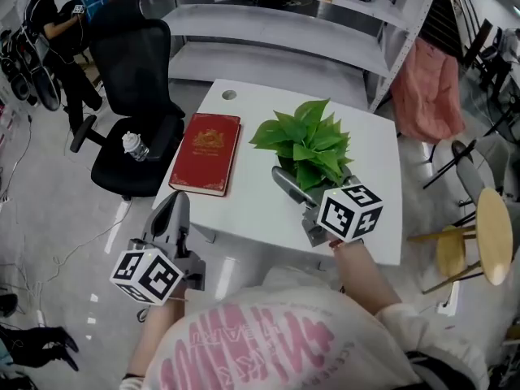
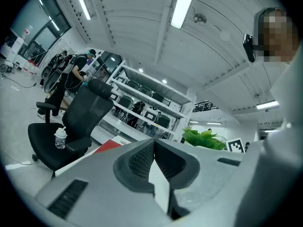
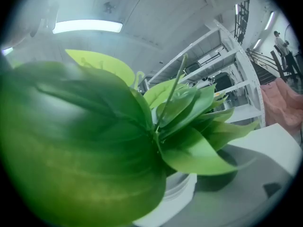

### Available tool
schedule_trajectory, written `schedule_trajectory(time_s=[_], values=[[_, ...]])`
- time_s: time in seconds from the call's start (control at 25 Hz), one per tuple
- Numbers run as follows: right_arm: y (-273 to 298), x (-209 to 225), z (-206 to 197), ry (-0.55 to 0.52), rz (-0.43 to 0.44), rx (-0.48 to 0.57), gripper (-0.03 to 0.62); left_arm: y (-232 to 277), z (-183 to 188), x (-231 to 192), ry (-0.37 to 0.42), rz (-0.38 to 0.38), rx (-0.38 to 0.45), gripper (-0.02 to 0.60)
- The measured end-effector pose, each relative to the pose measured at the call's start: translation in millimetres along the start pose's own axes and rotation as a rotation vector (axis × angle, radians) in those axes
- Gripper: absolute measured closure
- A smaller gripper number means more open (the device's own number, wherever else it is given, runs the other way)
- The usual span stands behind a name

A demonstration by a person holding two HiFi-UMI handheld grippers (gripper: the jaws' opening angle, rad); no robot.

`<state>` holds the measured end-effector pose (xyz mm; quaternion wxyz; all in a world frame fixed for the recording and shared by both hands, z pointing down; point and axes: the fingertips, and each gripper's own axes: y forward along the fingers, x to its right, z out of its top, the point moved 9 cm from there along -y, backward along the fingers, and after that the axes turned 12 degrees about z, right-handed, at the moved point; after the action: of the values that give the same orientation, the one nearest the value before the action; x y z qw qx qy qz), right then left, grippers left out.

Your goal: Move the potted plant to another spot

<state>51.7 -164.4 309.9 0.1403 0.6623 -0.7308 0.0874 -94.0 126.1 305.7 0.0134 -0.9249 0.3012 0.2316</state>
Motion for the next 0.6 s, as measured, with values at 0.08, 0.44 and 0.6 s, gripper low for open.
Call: schedule_trajectory(time_s=[0.08,0.44,0.6], values=[[7,-4,0,-0.004,0.0,-0.009,0.051,-3,1,-9,-0.011,0.005,0.0,0.578],[38,8,-10,0.038,-0.036,-0.056,0.051,0,2,-37,-0.043,0.034,-0.035,0.578],[90,11,-13,0.039,-0.051,-0.068,0.051,28,13,-82,-0.061,0.027,-0.071,0.578]])
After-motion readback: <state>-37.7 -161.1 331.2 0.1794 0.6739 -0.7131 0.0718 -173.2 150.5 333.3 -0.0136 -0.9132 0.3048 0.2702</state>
